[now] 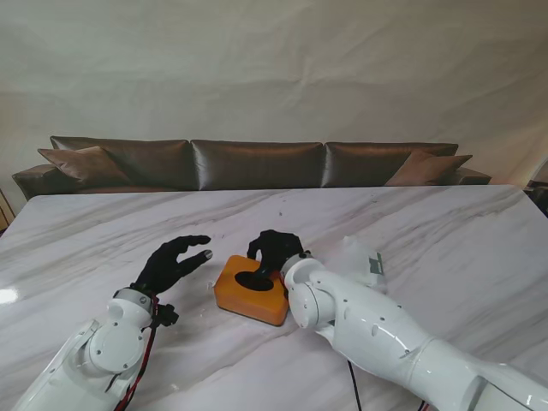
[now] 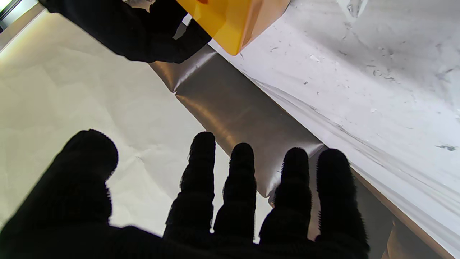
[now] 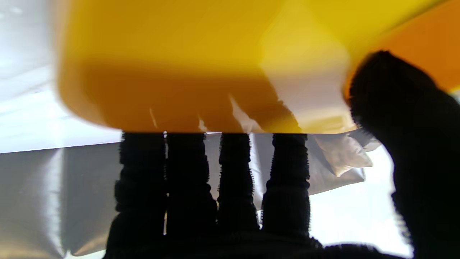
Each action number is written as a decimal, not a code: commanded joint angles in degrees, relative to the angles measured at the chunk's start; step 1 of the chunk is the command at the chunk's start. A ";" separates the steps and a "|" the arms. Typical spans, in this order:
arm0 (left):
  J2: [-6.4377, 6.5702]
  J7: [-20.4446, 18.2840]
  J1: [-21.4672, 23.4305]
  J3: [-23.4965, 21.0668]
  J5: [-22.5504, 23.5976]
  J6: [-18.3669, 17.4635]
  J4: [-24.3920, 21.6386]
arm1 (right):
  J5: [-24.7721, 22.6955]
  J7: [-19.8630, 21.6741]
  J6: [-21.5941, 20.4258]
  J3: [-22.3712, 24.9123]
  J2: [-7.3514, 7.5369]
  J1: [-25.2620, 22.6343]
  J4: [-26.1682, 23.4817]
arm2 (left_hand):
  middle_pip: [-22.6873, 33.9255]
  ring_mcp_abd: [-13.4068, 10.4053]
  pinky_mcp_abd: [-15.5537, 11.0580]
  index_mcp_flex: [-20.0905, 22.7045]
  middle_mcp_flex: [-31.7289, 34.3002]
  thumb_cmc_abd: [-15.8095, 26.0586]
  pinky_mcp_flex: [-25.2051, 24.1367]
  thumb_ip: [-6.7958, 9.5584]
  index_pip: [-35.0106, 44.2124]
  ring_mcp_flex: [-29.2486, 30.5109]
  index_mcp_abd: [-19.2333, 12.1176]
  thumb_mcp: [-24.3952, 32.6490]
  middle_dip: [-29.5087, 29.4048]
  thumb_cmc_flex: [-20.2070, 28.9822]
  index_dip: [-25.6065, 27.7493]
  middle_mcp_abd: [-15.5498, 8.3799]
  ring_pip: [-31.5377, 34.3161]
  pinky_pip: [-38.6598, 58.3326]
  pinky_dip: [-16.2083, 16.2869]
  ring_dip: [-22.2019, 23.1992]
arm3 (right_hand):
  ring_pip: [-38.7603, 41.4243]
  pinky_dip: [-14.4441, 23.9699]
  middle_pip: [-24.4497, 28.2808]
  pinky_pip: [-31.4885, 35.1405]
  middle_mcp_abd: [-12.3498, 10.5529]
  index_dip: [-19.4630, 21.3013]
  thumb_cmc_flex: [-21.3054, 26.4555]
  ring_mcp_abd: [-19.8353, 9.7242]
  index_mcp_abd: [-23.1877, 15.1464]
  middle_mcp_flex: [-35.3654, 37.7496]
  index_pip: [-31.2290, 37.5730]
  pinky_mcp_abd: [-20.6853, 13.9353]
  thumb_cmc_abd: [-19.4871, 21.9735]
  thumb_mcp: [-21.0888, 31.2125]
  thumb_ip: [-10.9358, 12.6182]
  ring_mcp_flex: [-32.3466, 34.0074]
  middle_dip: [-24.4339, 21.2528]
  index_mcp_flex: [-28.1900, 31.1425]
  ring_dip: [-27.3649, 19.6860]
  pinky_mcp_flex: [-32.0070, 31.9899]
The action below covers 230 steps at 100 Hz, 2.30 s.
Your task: Refill a tissue box and feed the first sheet
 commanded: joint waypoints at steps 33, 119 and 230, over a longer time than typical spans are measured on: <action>-0.36 -0.38 0.29 -0.26 -0.35 -0.85 0.38 | -2.00 3.39 -1.16 -0.31 1.65 -1.60 -6.93 | 1.22 0.23 1.74 1.36 1.14 2.20 -0.15 2.54 0.79 1.10 -0.54 0.13 0.63 -1.37 1.67 0.23 0.37 -24.79 0.89 0.54 | -2.40 1.41 -0.69 -1.73 -3.06 -1.14 3.63 -2.64 -5.63 2.40 2.64 -1.46 -4.16 5.37 2.09 2.36 -0.82 2.97 -0.89 -1.70; -0.32 -0.19 1.34 -0.52 0.07 -1.01 -1.62 | -14.87 8.00 4.21 8.43 7.94 -12.11 -27.29 | 1.17 0.26 1.75 1.15 1.33 2.20 -0.24 2.57 0.66 1.21 -0.28 -0.05 0.61 -1.31 1.78 0.34 0.33 -24.93 0.88 0.56 | -20.42 4.48 -20.20 22.20 -0.41 -3.48 -11.52 -4.03 4.35 10.79 0.27 -22.84 3.79 -2.99 -3.61 5.71 -22.81 -5.54 -17.36 21.74; -0.23 -0.49 2.70 -0.32 -0.50 -2.28 -2.44 | -15.32 10.24 4.17 3.29 8.51 -11.99 -24.06 | 1.09 0.19 1.75 1.15 1.38 2.25 -0.24 2.70 0.56 1.16 -0.35 -0.12 0.57 -1.28 1.80 0.28 0.14 -24.94 0.90 0.51 | -26.68 3.54 -21.06 30.20 4.66 -8.19 -12.89 -4.41 11.42 22.26 3.33 -31.42 7.67 -2.92 -1.50 18.26 -29.50 0.36 -24.76 34.75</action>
